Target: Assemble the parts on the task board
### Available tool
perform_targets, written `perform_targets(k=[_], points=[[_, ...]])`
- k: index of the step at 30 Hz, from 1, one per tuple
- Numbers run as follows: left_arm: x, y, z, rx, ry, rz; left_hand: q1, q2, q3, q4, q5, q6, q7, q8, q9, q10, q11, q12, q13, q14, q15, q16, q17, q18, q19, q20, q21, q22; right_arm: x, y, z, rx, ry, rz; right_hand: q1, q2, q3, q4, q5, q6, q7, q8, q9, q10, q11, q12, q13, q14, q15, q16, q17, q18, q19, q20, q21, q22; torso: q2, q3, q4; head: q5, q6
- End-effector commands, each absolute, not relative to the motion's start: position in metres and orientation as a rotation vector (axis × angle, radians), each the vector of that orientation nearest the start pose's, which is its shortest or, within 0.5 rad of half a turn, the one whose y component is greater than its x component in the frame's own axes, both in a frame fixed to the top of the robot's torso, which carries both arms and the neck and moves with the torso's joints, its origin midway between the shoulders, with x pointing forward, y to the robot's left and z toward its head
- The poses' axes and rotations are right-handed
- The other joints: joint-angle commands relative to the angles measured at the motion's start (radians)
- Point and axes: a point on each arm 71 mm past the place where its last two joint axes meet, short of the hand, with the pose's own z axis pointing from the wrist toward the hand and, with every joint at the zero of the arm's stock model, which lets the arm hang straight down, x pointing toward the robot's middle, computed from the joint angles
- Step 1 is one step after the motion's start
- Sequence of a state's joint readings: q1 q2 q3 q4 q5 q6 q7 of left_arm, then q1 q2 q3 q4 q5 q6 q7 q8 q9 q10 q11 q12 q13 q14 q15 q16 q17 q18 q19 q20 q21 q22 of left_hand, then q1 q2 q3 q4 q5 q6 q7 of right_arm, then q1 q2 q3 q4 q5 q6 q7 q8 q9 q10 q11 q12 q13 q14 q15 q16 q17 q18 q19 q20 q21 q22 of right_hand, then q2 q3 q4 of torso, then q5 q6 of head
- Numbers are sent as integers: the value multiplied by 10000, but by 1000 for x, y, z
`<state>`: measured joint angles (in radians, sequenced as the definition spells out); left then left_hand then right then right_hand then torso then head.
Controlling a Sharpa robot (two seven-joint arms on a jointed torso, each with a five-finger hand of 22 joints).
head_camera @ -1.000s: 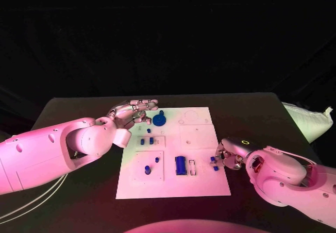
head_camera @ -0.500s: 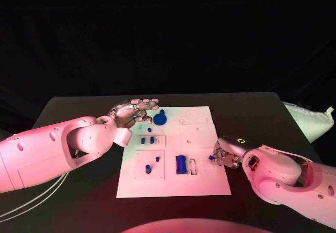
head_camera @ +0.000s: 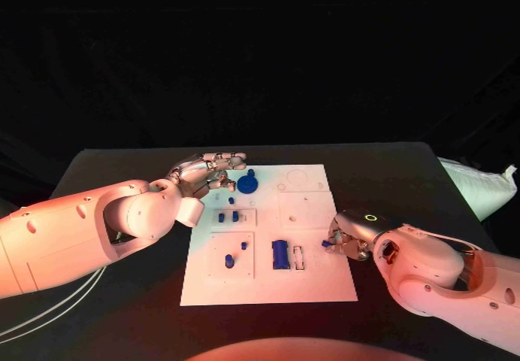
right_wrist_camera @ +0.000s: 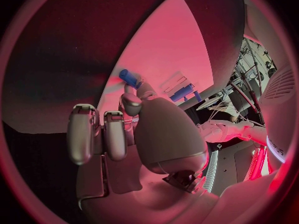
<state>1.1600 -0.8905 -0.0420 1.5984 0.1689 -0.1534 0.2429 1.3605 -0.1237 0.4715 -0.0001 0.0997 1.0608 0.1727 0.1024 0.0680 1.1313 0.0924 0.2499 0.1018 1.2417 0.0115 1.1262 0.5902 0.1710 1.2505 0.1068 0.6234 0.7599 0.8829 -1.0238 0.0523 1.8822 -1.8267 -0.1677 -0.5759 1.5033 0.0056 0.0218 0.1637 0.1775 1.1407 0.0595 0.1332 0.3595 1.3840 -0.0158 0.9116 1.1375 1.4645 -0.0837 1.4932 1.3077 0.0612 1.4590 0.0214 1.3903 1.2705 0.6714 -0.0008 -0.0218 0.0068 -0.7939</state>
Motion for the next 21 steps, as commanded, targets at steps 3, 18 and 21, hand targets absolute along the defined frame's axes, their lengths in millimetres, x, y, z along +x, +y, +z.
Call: perform_targets(k=[3, 18, 21], points=[[461, 199, -202, -13710, 16320, -16945, 36, 97, -30, -9, 60, -81, -14, 71, 4, -58, 20, 34, 10, -58, -16, 57, -9, 110, -5, 13, -33, -9, 366, -208, -263, -933, 19438, 2997, 16, 159, 761, -218, 469, 54, -23, -15, 67, 83, -59, 9, 65, 808, -51, -20, 1348, 29, 14, -47, -20, 22, -5, 3, -7, 22, -6], [459, 197, -201, -13678, 16370, -17030, 38, 97, -30, -11, 61, -81, -15, 71, 4, -59, 19, 36, 10, -58, -16, 58, -9, 111, -5, 13, -33, -9, 357, -198, -249, 2008, 18960, 4767, -1061, -668, 2284, 154, 877, 174, -45, -105, 201, 242, -83, 191, 227, 828, -63, 21, 1434, 15, 62, -55, 23, 106, 6, -2, 8, 6, -39], [458, 196, -201, -13669, 16395, -17060, 38, 97, -30, -11, 61, -81, -15, 71, 4, -59, 19, 36, 10, -58, -16, 58, -9, 111, -5, 13, -33, -9, 356, -194, -250, 2219, 19159, 4929, -1182, -765, 2408, 188, 891, 189, -46, -114, 215, 256, -83, 224, 257, 829, -63, 22, 1438, 15, 64, -56, 23, 110, 8, -3, 4, 11, -57]])
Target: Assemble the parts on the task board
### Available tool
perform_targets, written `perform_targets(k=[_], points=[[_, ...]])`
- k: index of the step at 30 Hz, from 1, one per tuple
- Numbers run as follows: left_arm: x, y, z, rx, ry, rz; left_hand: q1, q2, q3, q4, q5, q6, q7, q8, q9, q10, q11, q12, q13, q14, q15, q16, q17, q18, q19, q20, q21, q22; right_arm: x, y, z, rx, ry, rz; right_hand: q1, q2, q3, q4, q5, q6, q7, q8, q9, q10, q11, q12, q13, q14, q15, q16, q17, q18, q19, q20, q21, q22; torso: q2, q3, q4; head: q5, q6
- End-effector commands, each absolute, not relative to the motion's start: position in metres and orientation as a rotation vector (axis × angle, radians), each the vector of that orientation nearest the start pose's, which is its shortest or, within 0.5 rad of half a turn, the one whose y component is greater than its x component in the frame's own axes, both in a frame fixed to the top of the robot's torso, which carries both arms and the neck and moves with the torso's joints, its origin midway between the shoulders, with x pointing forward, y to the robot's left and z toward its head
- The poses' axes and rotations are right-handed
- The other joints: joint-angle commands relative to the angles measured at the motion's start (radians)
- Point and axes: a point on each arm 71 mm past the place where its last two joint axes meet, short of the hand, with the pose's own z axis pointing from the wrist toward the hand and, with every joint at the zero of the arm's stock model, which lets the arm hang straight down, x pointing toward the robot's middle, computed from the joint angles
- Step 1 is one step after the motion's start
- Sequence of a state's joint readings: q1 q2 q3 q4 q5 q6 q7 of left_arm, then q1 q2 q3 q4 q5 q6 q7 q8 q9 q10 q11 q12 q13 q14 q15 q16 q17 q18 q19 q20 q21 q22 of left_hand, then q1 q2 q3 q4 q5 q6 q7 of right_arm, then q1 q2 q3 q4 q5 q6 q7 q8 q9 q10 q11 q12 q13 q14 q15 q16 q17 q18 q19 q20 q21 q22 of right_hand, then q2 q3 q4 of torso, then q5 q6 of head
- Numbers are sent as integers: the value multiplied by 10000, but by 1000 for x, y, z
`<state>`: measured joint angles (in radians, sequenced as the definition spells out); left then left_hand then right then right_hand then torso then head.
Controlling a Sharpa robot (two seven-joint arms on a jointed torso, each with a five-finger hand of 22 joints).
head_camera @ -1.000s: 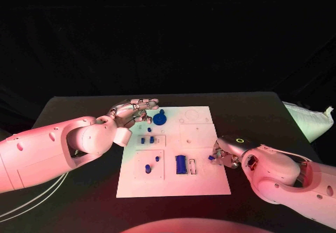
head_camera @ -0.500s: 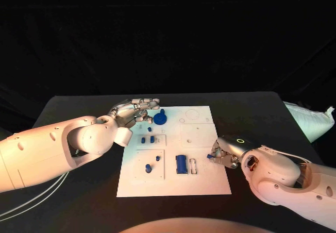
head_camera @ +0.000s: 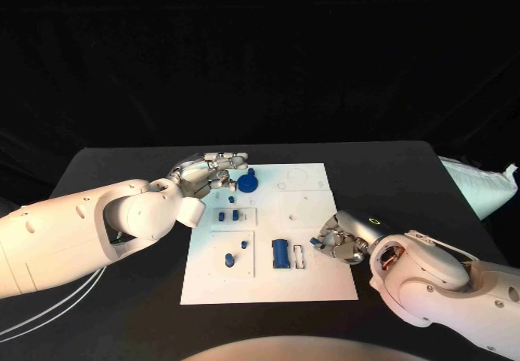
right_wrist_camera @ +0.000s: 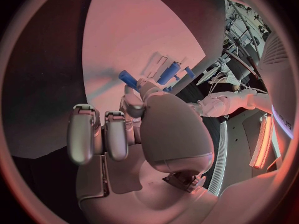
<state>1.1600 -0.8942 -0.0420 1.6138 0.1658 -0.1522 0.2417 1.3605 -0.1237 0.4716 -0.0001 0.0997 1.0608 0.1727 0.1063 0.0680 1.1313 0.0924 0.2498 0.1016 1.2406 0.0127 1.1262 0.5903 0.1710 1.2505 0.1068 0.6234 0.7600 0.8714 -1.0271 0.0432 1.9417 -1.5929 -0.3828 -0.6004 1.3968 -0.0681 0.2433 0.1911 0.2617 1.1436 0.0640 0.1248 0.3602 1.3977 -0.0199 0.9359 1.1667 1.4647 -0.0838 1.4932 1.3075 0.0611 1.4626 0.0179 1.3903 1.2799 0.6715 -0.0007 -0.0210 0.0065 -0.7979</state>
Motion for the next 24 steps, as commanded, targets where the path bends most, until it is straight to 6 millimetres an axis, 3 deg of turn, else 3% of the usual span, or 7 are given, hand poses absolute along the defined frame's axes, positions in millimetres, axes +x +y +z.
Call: perform_targets(k=[1, 10, 18, 20, 24], points=[[458, 196, -201, -13667, 16399, -17064, 38, 97, -30, -11, 61, -81, -15, 33, 5, -59, 19, 36, 12, -46, -28, 58, -11, 111, -5, 13, -33, -10, 356, -194, -250, 2244, 19194, 4950, -129, -42, 207, -85, 50, 162, -91, -30, 210, 121, -42, -15, -32, 827, -62, 22, 1440, 16, 29, -21, 24, 18, 5, -5, -4, 23, -19], [456, 194, -200, -13647, 16469, -17133, 38, 97, -30, -11, 61, -81, -15, 33, 5, -59, 19, 36, 12, -46, -28, 58, -11, 111, -5, 13, -33, -10, 356, -184, -255, 2323, 19737, 5164, -310, -178, 306, -43, 82, 193, -90, -34, 233, 143, -40, 28, 7, 830, -60, 30, 1456, 15, 30, -20, 24, 22, -1, -4, 2, 48, -48], [456, 193, -200, -13605, 16520, -17164, 38, 97, -30, -11, 61, -81, -15, 33, 5, -59, 19, 36, 12, -46, -28, 58, -11, 111, -5, 13, -33, -10, 357, -175, -259, 2271, 20145, 5303, -992, -405, 183, 228, 767, 324, -115, -8, 303, 290, -53, 362, 245, 855, -64, 99, 1565, -10, 83, -24, 101, 148, 2, 4, -13, 60, -51], [456, 192, -200, -13575, 16538, -17170, 38, 97, -30, -11, 61, -81, -15, 33, 5, -59, 19, 36, 12, -46, -28, 58, -11, 111, -5, 13, -33, -10, 357, -173, -261, 2203, 20252, 5295, -1177, -420, 86, 315, 1028, 355, -125, -2, 321, 321, -62, 423, 293, 863, -74, 123, 1600, -18, 101, -32, 128, 187, 3, 1, -6, 61, -56], [455, 192, -200, -13549, 16564, -17175, 38, 97, -30, -11, 61, -81, -15, 33, 5, -59, 19, 36, 12, -46, -28, 58, -11, 111, -5, 13, -33, -10, 358, -171, -263, 2045, 20460, 5241, -1350, -390, -11, 401, 1136, 387, -132, 5, 343, 346, -69, 476, 338, 868, -82, 138, 1622, -26, 120, -40, 157, 231, 3, 1, -7, 75, -63]])
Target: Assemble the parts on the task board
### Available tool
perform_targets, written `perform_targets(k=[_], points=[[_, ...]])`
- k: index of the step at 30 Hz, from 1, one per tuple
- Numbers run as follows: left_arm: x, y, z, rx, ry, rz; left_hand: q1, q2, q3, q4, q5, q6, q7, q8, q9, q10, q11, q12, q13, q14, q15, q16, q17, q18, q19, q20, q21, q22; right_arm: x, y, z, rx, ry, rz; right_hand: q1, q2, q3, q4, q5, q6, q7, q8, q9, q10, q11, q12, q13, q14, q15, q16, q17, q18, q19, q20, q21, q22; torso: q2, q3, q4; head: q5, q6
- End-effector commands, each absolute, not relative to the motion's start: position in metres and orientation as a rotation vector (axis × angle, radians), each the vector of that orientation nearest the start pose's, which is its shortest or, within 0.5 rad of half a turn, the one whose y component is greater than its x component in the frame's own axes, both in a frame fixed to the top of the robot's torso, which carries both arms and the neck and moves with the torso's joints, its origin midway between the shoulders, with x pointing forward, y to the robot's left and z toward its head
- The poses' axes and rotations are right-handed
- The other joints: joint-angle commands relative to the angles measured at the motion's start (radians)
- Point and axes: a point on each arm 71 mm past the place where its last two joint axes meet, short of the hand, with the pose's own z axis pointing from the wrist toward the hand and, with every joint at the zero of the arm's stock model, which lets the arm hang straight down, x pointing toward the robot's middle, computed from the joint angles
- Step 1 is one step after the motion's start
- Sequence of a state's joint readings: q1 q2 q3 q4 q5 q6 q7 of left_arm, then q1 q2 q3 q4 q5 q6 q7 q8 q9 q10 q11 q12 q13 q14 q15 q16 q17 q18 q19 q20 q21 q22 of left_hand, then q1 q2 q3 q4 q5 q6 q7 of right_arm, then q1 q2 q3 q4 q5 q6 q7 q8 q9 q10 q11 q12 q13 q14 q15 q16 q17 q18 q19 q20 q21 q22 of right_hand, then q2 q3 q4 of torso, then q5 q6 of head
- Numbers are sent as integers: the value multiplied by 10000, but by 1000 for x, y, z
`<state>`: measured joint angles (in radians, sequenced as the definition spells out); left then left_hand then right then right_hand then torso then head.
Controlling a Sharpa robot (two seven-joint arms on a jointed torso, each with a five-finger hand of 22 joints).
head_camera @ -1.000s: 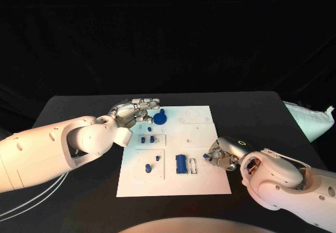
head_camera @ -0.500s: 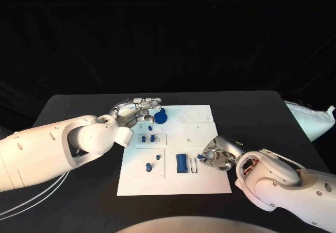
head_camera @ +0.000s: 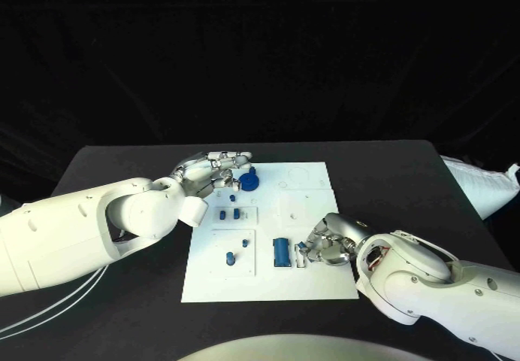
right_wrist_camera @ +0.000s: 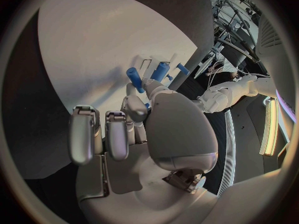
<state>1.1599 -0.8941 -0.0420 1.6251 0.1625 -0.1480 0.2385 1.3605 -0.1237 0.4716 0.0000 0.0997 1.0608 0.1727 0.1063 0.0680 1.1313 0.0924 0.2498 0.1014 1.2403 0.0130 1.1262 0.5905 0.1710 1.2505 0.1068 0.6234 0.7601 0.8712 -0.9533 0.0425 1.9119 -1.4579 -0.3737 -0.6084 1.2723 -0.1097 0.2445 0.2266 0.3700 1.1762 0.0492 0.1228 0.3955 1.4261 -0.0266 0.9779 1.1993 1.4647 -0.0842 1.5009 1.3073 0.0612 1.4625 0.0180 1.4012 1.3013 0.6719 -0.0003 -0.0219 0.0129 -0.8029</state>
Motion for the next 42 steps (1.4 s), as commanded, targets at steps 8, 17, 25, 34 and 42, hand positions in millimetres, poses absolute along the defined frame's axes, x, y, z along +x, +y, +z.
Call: perform_targets(k=[8, 17, 25, 34, 42], points=[[455, 192, -200, -13539, 16604, -17180, 38, 97, -31, -11, 61, -81, -15, 33, 5, -59, 19, 36, 13, -44, -31, 58, -13, 111, -5, 13, -34, -11, 357, -167, -266, 1624, 20818, 5181, -330, 147, -163, 150, 77, 209, -51, 92, 55, 228, -52, 527, 323, 900, -112, 164, 1784, -63, 191, -64, 165, 201, 4, 8, -10, 33, -41], [455, 192, -200, -13542, 16634, -17177, 38, 97, -31, -11, 61, -81, -15, 33, 5, -59, 19, 36, 13, -44, -31, 58, -13, 111, -5, 13, -34, -11, 357, -166, -267, 1330, 20931, 5081, -469, 250, -255, 201, 72, 343, -115, 161, 114, 373, -105, 949, 605, 921, -156, 239, 1902, -82, 227, -101, 227, 296, 1, 7, -10, 44, -54], [455, 191, -200, -13544, 16695, -17194, 43, 109, -36, -26, 60, -77, -15, 49, 6, -81, 20, 73, 16, -58, -33, 55, -51, 112, -6, 11, -40, -12, 358, -165, -267, 1278, 20898, 5078, -677, 321, -370, 313, 47, 396, -134, 188, 150, 430, -123, 1123, 736, 929, -175, 269, 1948, -89, 238, -122, 251, 332, -2, 2, 2, 40, -49], [455, 191, -200, -13549, 16743, -17203, 43, 109, -36, -26, 60, -77, -15, 49, 6, -81, 20, 73, 16, -58, -33, 55, -51, 112, -6, 11, -40, -12, 358, -163, -267, 1172, 20856, 5108, -1344, 468, -873, 619, 228, 481, -151, 227, 210, 498, -134, 1336, 926, 947, -184, 335, 2052, -112, 275, -129, 320, 443, 1, 2, -5, 60, -52], [455, 192, -200, -13558, 16781, -17196, 43, 109, -36, -26, 60, -77, -15, 49, 6, -81, 20, 73, 16, -58, -33, 55, -51, 112, -6, 11, -40, -12, 357, -162, -266, 1119, 20808, 5161, -2134, 577, -1664, 636, -86, 550, -192, 254, 264, 561, -164, 1530, 1107, 969, -204, 412, 2174, -138, 318, -136, 403, 575, -6, 8, -15, 87, -69]])
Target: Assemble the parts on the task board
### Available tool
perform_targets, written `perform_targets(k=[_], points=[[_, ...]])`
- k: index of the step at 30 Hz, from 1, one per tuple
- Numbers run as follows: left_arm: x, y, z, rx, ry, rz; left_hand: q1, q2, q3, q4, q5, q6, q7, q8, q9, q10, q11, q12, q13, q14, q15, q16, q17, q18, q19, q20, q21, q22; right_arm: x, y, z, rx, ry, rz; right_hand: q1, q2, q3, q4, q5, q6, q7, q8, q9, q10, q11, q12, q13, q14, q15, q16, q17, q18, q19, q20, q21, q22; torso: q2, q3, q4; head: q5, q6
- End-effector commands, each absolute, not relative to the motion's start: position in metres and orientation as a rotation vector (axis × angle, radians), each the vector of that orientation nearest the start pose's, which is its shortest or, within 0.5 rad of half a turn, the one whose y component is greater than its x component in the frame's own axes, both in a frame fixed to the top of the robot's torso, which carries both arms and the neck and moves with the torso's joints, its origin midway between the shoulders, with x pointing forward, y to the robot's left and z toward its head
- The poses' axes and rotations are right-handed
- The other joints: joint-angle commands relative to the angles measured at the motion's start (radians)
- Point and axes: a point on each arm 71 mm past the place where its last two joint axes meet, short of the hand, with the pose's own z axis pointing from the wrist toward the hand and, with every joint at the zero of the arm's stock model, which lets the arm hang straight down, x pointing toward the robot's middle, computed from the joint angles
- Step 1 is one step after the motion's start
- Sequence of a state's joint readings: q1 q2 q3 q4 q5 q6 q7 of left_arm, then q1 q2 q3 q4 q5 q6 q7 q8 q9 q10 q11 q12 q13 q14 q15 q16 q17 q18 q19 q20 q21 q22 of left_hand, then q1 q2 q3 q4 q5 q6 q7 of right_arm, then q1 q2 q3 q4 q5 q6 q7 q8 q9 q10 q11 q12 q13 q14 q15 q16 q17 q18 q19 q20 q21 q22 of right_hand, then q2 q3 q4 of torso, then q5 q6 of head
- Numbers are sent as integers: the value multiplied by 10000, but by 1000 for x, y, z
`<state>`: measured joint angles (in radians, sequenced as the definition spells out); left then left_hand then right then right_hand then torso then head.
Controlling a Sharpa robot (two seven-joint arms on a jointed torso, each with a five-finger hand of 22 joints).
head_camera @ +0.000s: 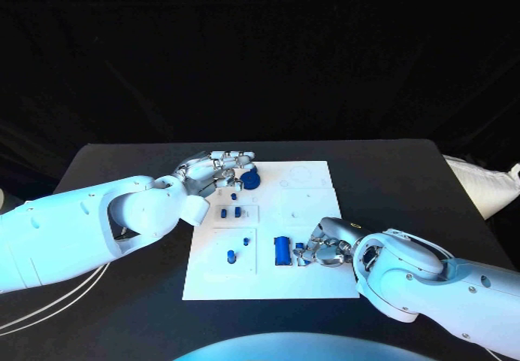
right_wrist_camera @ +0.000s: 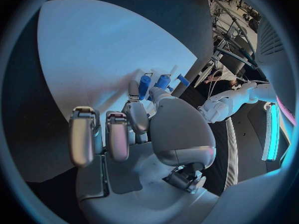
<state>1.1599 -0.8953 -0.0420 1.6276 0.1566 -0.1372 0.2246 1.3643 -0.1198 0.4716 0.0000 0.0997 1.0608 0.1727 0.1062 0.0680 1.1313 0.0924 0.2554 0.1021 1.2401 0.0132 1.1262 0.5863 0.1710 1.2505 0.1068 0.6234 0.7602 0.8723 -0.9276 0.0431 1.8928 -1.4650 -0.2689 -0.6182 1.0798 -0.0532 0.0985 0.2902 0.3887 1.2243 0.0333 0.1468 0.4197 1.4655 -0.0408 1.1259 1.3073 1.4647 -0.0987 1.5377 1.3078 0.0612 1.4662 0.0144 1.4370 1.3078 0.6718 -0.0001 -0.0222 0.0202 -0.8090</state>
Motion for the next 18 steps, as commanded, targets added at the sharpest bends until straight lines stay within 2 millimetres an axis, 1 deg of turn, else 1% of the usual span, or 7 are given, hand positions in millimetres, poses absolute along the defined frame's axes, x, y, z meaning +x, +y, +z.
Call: perform_targets(k=[1, 4, 6, 9, 11, 18], points=[[455, 192, -200, -13559, 16782, -17196, 1, 73, -38, -25, 60, -74, -16, 53, 7, -86, 20, 21, 9, -60, -34, 53, -18, 111, -7, 12, -41, -14, 357, -162, -266, 1115, 20788, 5170, -334, 43, -343, 1, -482, 73, -38, 16, 30, 170, -26, 57, 43, 969, -62, 46, 2173, -138, 282, -102, 49, 516, -7, 8, -14, 17, -2], [455, 192, -200, -13563, 16787, -17189, -7, 78, -43, -22, 60, -66, -20, 62, 9, -98, 20, 31, 9, -70, -32, 48, -38, 110, -9, 13, -45, -14, 357, -162, -264, 1113, 20698, 5200, -657, 173, -727, 7, -1101, 84, -47, 24, 57, 178, -30, 70, 83, 973, -69, 59, 2194, -143, 288, -106, 65, 544, -8, 14, -18, 18, 8], [455, 192, -201, -13563, 16794, -17190, -7, 78, -43, -22, 60, -66, -20, 62, 9, -98, 20, 31, 9, -70, -32, 48, -38, 110, -9, 13, -45, -14, 356, -162, -263, 1120, 20624, 5224, -796, 246, -945, 16, -1383, 93, -48, 32, 76, 189, -37, 97, 117, 977, -68, 74, 2219, -147, 295, -108, 81, 570, -3, 15, -14, 22, 25], [455, 193, -201, -13566, 16798, -17185, -7, 78, -43, -22, 60, -66, -20, 62, 9, -98, 20, 31, 9, -70, -32, 48, -38, 110, -9, 13, -45, -14, 355, -163, -262, 1131, 20541, 5255, -882, 277, -1102, 16, -1504, 104, -55, 40, 89, 203, -37, 135, 151, 984, -71, 94, 2252, -152, 302, -108, 94, 593, -1, 21, -17, 27, 35], [455, 193, -201, -13569, 16796, -17176, -8, 80, -45, -24, 61, -56, -27, 72, 11, -110, 19, 36, 8, -78, -32, 43, -57, 110, -11, 13, -48, -15, 354, -163, -261, 1129, 20503, 5276, -953, 305, -1226, 20, -1561, 108, -56, 44, 99, 209, -38, 146, 168, 986, -72, 101, 2263, -153, 304, -108, 100, 602, 0, 14, -21, 24, 36], [456, 194, -201, -13572, 16792, -17168, -10, 88, -46, -24, 62, -43, -35, 82, 14, -121, 17, 41, 7, -85, -32, 39, -70, 110, -14, 13, -50, -16, 352, -167, -258, 1075, 20418, 5233, -1001, 344, -1311, 22, -1597, 111, -58, 47, 106, 215, -40, 160, 183, 990, -72, 114, 2283, -159, 312, -108, 115, 628, -2, 11, -14, 18, 45]])
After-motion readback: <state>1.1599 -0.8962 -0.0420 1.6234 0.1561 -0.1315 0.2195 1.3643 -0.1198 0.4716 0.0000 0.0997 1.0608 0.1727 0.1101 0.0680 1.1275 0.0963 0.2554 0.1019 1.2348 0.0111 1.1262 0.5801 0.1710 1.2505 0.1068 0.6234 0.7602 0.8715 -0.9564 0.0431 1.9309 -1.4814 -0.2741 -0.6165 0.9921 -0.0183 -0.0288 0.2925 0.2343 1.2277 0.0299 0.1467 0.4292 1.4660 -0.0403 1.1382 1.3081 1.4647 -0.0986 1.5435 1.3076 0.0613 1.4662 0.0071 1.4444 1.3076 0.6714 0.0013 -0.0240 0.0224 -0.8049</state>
